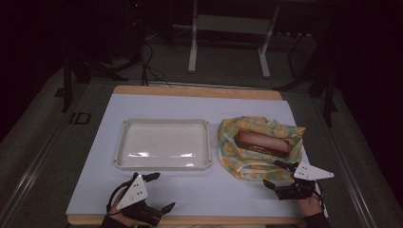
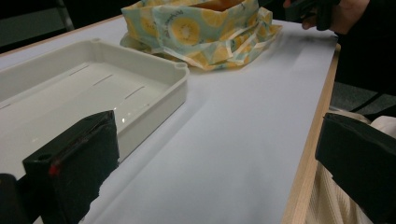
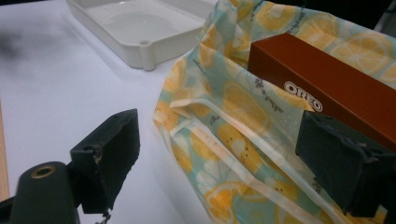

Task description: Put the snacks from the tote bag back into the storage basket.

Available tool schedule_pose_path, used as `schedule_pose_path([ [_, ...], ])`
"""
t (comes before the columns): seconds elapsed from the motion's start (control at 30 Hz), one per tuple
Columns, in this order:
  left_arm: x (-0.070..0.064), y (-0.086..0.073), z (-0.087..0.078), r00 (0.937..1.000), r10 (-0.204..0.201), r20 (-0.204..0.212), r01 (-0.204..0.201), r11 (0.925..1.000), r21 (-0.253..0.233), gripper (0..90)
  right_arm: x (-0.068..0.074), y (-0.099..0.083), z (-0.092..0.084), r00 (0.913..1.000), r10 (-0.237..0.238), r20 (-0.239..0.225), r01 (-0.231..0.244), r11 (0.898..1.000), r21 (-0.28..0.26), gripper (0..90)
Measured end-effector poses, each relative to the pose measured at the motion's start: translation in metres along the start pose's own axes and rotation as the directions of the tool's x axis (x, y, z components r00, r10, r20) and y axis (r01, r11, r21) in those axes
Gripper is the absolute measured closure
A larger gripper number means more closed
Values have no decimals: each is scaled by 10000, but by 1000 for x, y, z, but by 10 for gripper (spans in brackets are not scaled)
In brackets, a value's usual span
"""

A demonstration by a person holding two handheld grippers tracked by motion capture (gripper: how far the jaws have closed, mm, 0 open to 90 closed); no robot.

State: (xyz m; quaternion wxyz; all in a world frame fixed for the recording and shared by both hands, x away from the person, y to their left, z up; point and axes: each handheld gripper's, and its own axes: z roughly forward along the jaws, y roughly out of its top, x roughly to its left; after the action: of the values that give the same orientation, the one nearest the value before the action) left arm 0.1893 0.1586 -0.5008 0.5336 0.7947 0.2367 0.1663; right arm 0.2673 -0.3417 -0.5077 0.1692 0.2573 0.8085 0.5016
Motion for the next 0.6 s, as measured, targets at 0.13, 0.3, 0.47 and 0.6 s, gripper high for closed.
schedule_pose_path([
  [0.13,-2,1,0,9989,219,405,-212,9996,-176,0,-2,-1,1,9995,-34,-324,53,9982,603,142],
  [0.3,-8,0,-1,9938,732,842,-731,9973,-42,0,2,5,2,9970,-157,-759,254,9913,1288,142],
  [0.47,-8,-1,-4,9934,718,895,-716,9974,-64,0,3,4,6,9921,13,-1257,198,9858,1667,135],
  [0.6,-7,-3,-6,9945,682,789,-690,9976,76,0,4,3,11,9874,187,-1569,126,9806,1956,135],
])
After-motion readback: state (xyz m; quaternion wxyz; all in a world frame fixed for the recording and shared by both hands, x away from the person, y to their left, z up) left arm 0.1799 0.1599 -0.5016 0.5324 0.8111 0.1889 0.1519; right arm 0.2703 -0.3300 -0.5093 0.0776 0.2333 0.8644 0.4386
